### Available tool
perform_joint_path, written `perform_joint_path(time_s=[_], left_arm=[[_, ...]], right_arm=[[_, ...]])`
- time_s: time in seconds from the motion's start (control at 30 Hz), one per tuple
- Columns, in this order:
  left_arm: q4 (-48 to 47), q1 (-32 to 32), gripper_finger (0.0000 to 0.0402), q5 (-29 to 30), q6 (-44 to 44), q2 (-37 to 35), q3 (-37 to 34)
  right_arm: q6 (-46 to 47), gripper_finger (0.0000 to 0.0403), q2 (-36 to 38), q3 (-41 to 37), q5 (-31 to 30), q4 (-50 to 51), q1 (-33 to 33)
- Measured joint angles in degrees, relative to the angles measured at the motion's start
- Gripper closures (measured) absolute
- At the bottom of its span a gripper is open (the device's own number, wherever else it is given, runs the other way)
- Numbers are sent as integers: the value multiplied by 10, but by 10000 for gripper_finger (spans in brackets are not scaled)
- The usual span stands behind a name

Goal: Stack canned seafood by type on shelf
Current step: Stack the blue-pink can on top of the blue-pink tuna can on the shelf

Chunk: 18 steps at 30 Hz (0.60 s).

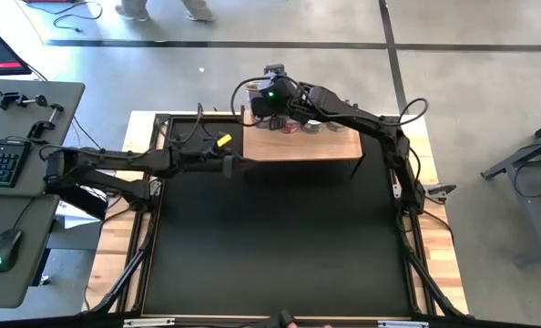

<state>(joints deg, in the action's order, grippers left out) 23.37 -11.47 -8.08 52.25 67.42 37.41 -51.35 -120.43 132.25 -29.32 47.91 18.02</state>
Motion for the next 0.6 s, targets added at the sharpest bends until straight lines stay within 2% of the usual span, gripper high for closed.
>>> perform_joint_path(time_s=[0.13, 0.3, 0.43, 0.6], left_arm=[[-18, -14, 401, -3, -4, -28, 0], [-20, -32, 401, -4, -4, -51, -1], [6, -81, 401, -4, 7, -58, 0], [10, -154, 401, -46, 6, -54, 28]], right_arm=[[-7, 205, -5, 0, -36, -1, 0], [32, 195, -5, 1, -47, -12, 0], [38, 193, -5, 1, -48, -7, 0], [61, 193, -5, 1, -28, -6, 0]])
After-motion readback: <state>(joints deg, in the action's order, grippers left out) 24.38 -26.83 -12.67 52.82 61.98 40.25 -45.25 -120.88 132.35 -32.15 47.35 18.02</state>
